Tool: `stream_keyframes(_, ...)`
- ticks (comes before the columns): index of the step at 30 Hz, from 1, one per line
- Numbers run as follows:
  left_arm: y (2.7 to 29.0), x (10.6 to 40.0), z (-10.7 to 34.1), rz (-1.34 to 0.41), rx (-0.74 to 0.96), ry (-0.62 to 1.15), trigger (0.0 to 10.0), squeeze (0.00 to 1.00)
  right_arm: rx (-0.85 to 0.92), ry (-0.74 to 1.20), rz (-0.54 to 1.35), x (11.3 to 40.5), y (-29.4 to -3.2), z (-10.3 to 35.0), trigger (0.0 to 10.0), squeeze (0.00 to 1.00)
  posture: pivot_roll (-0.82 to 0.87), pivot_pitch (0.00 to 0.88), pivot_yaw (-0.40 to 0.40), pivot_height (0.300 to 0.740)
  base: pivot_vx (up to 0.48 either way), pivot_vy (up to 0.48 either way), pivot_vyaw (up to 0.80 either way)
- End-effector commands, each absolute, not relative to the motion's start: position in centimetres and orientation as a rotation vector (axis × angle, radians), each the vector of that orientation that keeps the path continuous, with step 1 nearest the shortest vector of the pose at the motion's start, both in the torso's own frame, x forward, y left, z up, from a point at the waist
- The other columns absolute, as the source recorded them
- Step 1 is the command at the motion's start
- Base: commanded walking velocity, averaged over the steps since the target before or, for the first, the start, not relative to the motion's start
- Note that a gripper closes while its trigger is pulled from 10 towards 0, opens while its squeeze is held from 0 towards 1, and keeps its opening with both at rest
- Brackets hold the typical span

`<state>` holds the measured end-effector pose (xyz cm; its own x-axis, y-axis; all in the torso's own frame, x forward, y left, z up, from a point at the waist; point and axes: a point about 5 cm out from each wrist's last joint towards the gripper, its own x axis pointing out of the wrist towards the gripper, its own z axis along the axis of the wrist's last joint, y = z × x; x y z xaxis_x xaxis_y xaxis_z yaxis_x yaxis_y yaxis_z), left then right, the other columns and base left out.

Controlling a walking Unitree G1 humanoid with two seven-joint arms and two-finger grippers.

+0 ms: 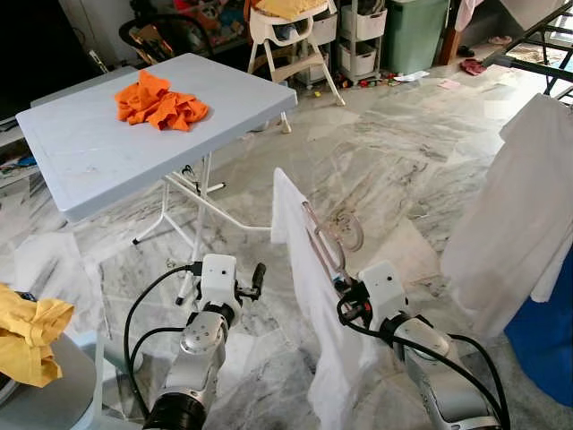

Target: Hang hanger

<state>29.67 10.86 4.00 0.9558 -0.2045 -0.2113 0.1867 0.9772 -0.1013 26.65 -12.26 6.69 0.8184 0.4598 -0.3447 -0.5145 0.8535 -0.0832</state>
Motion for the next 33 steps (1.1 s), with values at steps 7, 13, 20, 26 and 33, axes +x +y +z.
stream_keyframes(7,8.9,28.9,3.8,-0.334,-0.156,0.234,10.0,1.0,-0.167,0.334,0.596,25.7,-11.1,6.6,10.0,0.0,-0.17,0.0,0.115,0.74,0.0,0.0,0.0)
stream_keyframes(13,9.7,29.5,4.4,-0.276,-0.124,0.201,10.0,1.0,-0.183,0.305,0.521,26.2,-11.8,6.4,10.0,0.0,-0.17,0.0,0.112,0.74,0.0,0.0,0.0)
stream_keyframes(20,9.7,30.7,5.3,-0.279,-0.117,0.171,10.0,0.75,-0.17,0.28,0.636,25.8,-10.8,7.0,10.0,0.0,-0.17,0.0,0.115,0.74,0.0,0.0,0.0)
stream_keyframes(26,8.9,31.2,6.0,-0.318,-0.13,0.137,10.0,0.0,-0.197,0.276,0.698,25.7,-10.5,7.1,10.0,0.0,-0.18,0.0,0.12,0.74,0.0,0.0,0.0)
stream_keyframes(33,8.9,31.7,6.3,-0.301,-0.128,0.123,10.0,0.0,-0.161,0.295,0.775,25.1,-10.4,7.2,10.0,0.0,-0.18,0.0,0.121,0.74,0.0,0.0,0.0)
